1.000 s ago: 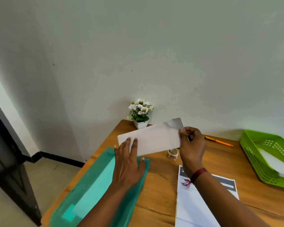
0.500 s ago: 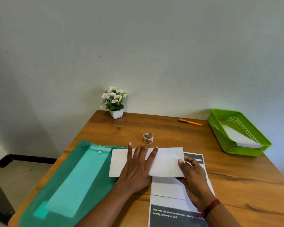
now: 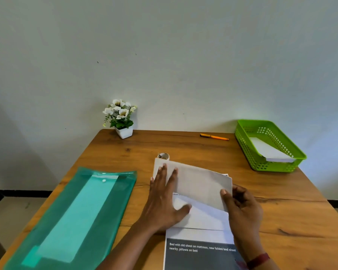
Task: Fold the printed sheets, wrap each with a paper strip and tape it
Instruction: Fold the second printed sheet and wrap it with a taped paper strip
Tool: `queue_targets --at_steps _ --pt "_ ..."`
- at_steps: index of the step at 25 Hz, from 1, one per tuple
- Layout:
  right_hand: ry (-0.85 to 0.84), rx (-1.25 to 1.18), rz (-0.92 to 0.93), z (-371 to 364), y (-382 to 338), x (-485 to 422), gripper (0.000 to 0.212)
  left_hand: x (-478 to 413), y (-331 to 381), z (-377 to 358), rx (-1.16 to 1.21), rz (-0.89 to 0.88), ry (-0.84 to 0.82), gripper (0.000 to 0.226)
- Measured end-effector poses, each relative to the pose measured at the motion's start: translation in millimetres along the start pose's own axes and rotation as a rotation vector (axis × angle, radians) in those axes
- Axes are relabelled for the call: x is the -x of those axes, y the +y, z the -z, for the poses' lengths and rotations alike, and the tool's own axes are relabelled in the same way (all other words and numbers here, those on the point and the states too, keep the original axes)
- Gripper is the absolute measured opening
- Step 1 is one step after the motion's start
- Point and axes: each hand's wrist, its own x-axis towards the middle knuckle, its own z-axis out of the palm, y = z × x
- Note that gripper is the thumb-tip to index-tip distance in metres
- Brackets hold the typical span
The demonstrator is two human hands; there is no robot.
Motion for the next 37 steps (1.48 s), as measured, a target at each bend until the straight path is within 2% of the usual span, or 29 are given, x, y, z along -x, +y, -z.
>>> queue_targets --at_steps 2,4,6,8,10,12,14,19,21,23,24,26,29,34,37 --pt "0.065 0.129 0.227 -7.0 -1.3 16.1 0.028 -6.5 17.2 9.4 0.508 0.23 0.115 0.073" --pt "0.046 0.216 0.52 -14.9 -1.3 36.9 0.017 -18.3 30.0 24.2 0.988 0.459 0.118 0.037" --pt "-0.01 0.323 0.77 -19.4 4.8 55.1 0.009 -27.7 31.3 39.6 1.223 0.617 0.015 0.029" --pt "-0.069 0.436 0.906 -25.2 12.8 67.6 0.012 -29.6 30.8 54.4 1.295 0.675 -0.07 0.03" --pt "-0.157 0.498 0.956 -33.9 18.6 77.3 0.017 -31.0 28.6 58.8 1.14 0.66 -0.093 0.032" --pt "-0.319 0.579 0.961 -39.9 18.9 83.1 0.022 -33.2 26.1 62.8 0.973 0.645 -0.067 0.037" --pt "-0.399 0.629 0.907 -38.8 14.3 78.7 0.038 -35.5 19.3 68.5 0.897 0.606 -0.07 0.039" --pt "-0.121 0.612 0.577 -23.3 -6.6 23.8 0.041 -35.2 3.2 88.8 0.527 0.365 -0.261 0.033" --pt "-0.106 0.552 0.386 -17.4 -7.9 3.4 0.056 -34.4 0.5 92.3 0.389 0.304 -0.355 0.031" --pt "-0.185 0.45 0.218 -13.8 -5.7 -9.1 0.069 -35.2 0.0 92.2 0.278 0.234 -0.443 0.033" --pt "-0.235 0.392 0.141 -13.3 -4.3 -13.4 0.069 -35.8 1.5 91.3 0.22 0.196 -0.485 0.034" --pt "-0.321 0.286 0.031 -14.1 0.4 -19.7 0.055 -37.7 4.7 88.3 0.149 0.137 -0.547 0.037" --pt "-0.342 0.284 0.007 -13.7 11.3 -20.5 0.037 -38.2 4.7 81.3 0.106 0.091 -0.571 0.04" --pt "-0.36 0.332 -0.038 -9.5 23.7 -18.0 0.031 -36.5 -7.3 72.2 0.037 0.08 -0.53 0.049" --pt "-0.439 0.193 -0.13 -9.9 19.9 -17.2 0.03 -33.9 -11.9 66.8 -0.096 0.066 -0.447 0.055"
